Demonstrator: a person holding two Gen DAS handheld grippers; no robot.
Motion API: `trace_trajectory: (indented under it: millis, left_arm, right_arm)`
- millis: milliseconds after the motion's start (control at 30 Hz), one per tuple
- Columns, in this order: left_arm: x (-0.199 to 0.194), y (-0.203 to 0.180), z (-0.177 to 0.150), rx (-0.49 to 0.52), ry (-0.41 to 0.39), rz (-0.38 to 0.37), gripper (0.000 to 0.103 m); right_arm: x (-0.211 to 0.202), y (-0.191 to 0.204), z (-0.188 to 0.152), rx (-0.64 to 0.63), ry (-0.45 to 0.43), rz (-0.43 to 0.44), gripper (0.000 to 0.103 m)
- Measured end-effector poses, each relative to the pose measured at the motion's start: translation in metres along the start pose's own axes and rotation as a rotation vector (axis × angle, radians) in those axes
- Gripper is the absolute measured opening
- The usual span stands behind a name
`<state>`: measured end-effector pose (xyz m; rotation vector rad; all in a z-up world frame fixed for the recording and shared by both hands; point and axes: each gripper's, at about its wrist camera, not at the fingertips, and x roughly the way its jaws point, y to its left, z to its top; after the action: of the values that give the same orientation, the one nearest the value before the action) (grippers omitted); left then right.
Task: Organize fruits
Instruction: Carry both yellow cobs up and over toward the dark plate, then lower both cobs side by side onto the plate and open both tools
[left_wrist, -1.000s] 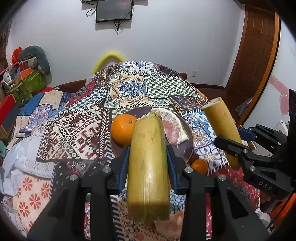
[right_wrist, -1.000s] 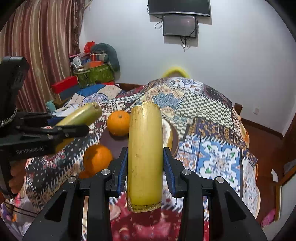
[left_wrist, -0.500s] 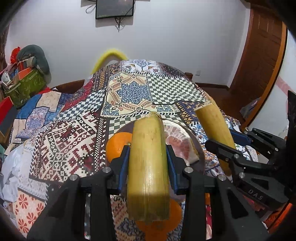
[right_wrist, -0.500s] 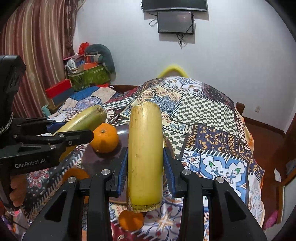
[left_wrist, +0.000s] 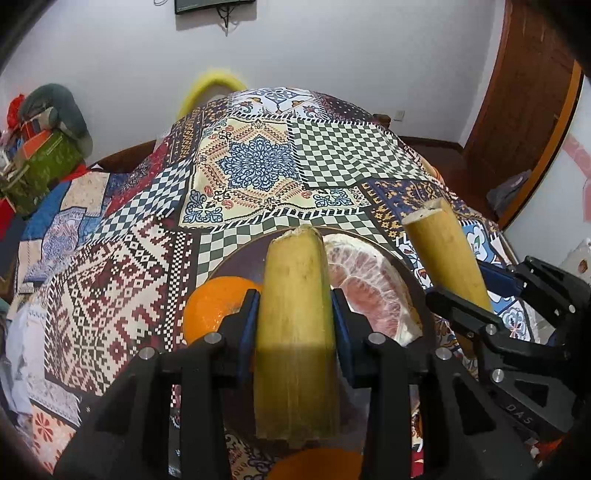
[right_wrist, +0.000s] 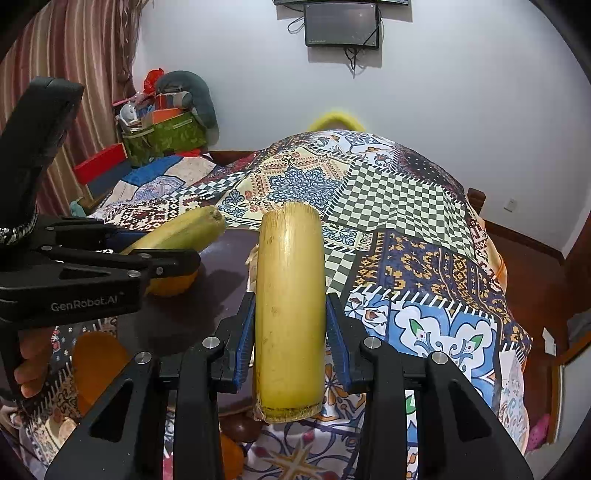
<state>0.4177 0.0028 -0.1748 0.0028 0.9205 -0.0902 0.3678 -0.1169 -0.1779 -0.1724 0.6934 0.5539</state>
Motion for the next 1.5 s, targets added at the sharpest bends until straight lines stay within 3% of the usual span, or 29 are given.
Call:
trace_trajectory:
  millis: [133, 300, 500, 933, 1100, 1500]
  left_arm:
    - [0.001, -0.003, 0.004, 0.008, 0.006, -0.02, 0.036]
    - [-0.005, -0.009, 0.006, 0.053, -0.027, 0.045, 0.036]
    - [-0.02, -0.001, -0.004, 0.055, -0.058, 0.046, 0.036]
    - [-0.041, 0.04, -0.037, -0.035, -0.1, 0.047, 0.036]
    - [-0.046, 0.054, -0.044, -0.064, -0.114, 0.05, 0.048]
    - [-0.049, 0.066, -0.047, -0.107, -0.136, 0.019, 0.049]
  right_arm:
    - [0.001, -0.001, 0.0, 0.001, 0.002, 0.003, 0.033]
    - [0.002, -0.005, 0.0, 0.013, 0.012, 0.014, 0.033]
    - [0.008, 0.0, 0.002, 0.006, 0.038, 0.039, 0.033]
    - [0.027, 0.021, 0.016, -0.022, 0.082, 0.059, 0.033]
    - [0.038, 0.026, 0.017, -0.03, 0.113, 0.056, 0.033]
    - [0.05, 0.028, 0.017, -0.018, 0.152, 0.054, 0.034]
